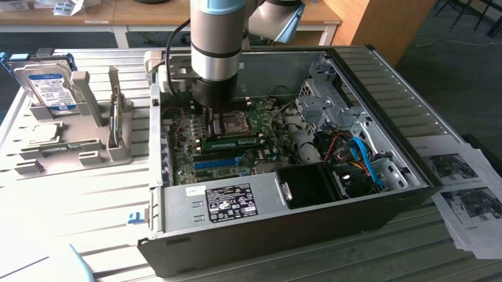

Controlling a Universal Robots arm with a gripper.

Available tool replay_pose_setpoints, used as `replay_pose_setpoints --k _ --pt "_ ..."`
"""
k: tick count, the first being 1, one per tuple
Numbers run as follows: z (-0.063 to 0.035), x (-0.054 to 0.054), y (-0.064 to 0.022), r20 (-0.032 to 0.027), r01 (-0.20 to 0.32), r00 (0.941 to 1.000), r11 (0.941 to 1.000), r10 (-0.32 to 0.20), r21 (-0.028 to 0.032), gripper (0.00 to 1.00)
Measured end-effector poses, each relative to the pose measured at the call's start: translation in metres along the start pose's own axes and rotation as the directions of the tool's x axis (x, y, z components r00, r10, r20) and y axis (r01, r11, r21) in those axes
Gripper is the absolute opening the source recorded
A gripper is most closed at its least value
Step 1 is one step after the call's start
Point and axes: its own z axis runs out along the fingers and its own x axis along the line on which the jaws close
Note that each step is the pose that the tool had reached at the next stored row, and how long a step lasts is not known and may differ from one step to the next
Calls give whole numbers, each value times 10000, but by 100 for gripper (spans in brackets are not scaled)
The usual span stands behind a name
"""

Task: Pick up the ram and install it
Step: 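Press down the ram until it locks into place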

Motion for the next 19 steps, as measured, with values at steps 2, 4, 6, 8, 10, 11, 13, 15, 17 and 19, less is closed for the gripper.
replay_pose_setpoints --k 2,4,6,8,10,11,13,15,17,19 --pt "0 0 0 0 0 10000 10000 0 0 9" --pt "1 0 0 0 0 10000 10000 0 1 9" --pt "5 0 0 2 0 10000 10000 0 1 9" --pt "11 0 0 2 0 10000 10000 0 1 9" --pt "19 0 -1 0 0 10000 10000 0 1 9" --pt "22 1 -1 -2 0 10000 10000 0 -1 9" --pt "31 1 -1 -1 0 10000 10000 0 -1 9" --pt "39 1 -1 -1 0 10000 10000 0 0 9" --pt "40 1 -1 -1 0 10000 10000 0 0 9" --pt "41 1 -1 0 0 10000 10000 0 0 9"
